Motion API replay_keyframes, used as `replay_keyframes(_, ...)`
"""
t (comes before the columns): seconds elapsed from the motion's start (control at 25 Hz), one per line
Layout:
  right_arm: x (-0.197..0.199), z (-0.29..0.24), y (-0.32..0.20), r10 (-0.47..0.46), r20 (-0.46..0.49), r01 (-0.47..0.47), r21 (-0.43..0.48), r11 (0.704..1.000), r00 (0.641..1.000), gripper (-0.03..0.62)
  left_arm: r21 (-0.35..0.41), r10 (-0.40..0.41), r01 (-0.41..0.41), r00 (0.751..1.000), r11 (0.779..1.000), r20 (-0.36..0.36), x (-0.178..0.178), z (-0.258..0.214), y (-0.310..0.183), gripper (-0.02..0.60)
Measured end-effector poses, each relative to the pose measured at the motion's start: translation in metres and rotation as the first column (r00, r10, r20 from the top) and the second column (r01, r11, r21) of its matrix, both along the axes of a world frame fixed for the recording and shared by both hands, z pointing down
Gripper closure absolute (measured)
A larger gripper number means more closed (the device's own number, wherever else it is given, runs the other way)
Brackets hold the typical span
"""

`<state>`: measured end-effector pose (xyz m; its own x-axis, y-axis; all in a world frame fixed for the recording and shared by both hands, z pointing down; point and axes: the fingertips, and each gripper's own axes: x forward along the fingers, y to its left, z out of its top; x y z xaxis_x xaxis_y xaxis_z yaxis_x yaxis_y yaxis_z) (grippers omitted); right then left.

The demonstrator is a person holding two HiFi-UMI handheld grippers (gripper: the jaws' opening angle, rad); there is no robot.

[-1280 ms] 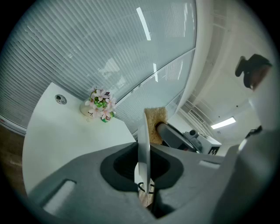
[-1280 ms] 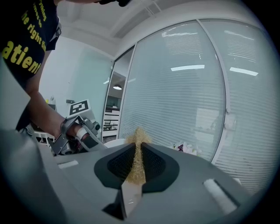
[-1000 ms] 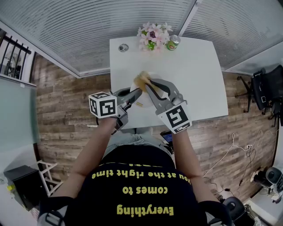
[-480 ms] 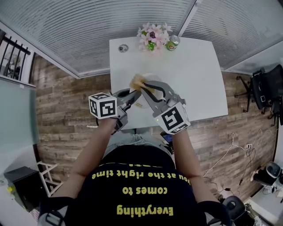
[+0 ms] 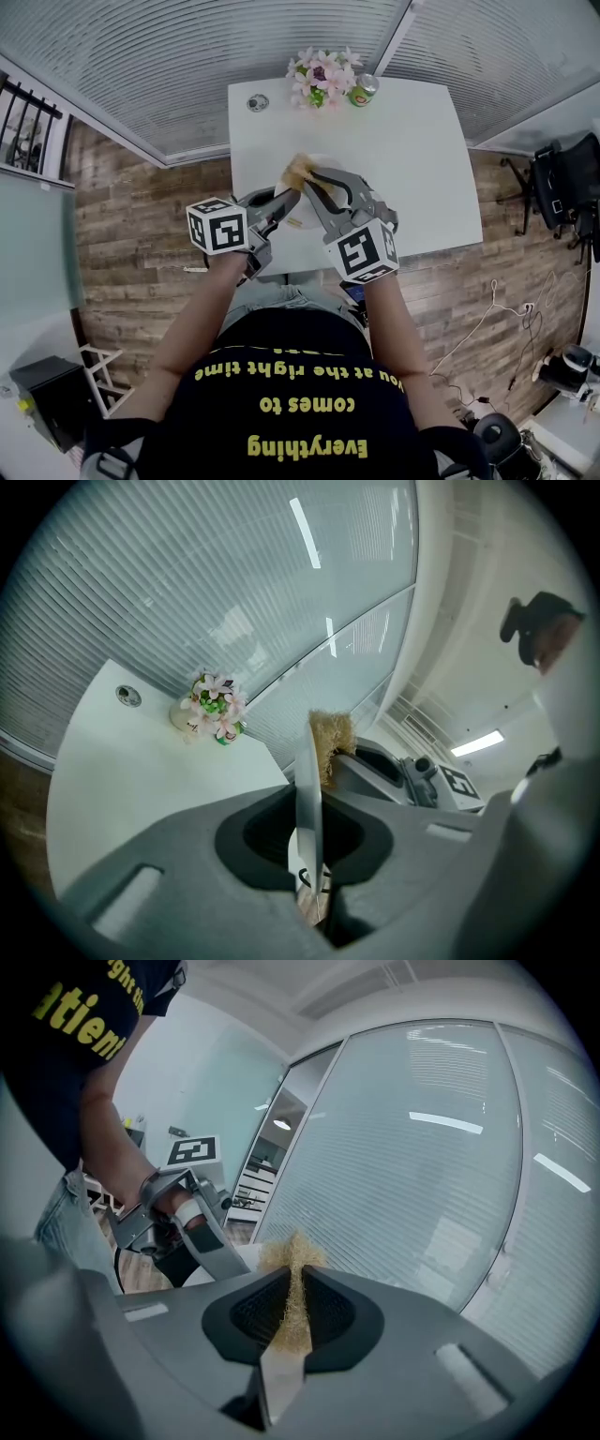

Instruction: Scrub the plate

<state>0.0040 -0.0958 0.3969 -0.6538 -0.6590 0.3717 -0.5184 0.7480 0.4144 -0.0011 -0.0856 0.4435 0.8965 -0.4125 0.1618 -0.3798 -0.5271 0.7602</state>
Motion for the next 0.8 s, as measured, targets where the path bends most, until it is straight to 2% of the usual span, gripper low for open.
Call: replay_keyframes(0.8, 0.056, 0.015, -0.016, 0.155, -0.027, -0.155, -0.030, 0.987, 0.988, 0.553, 0.002, -0.006, 0.007, 1.000, 1.000, -0.010, 0.000, -0.004, -0.005, 0.560)
